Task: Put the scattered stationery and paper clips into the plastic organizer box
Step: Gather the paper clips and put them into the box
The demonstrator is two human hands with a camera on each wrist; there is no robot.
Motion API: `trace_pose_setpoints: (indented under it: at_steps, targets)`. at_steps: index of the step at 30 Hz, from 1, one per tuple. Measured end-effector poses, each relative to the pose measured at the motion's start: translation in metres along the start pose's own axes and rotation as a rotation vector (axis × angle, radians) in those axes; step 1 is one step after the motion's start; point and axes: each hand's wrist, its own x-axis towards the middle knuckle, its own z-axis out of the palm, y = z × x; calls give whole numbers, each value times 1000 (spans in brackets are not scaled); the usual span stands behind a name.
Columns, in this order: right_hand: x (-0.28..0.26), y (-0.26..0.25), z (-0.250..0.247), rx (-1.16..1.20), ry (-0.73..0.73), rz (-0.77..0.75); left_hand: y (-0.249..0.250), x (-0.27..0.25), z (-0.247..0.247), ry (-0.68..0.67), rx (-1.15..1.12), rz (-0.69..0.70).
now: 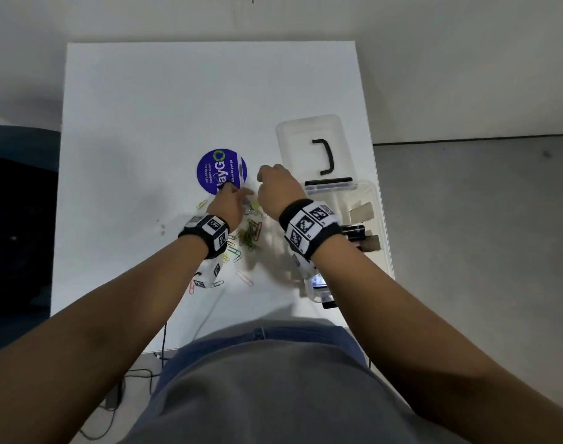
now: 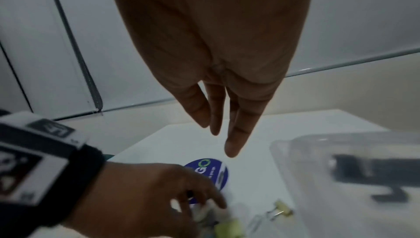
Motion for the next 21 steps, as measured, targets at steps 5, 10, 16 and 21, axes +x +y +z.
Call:
trace_pose_setpoints:
  at_steps: [5, 10, 16, 21]
  targets:
    - [32, -17, 32, 39, -151, 213, 8, 4, 0, -4, 51, -11]
    - [36, -6, 79, -115, -185, 254, -15, 11, -4, -91, -11, -49]
    - [33, 2, 97, -75, -188, 313, -36, -4, -11, -151, -38, 11]
    - [34, 9, 103, 10, -145, 309, -55, -13, -21, -242, -80, 111]
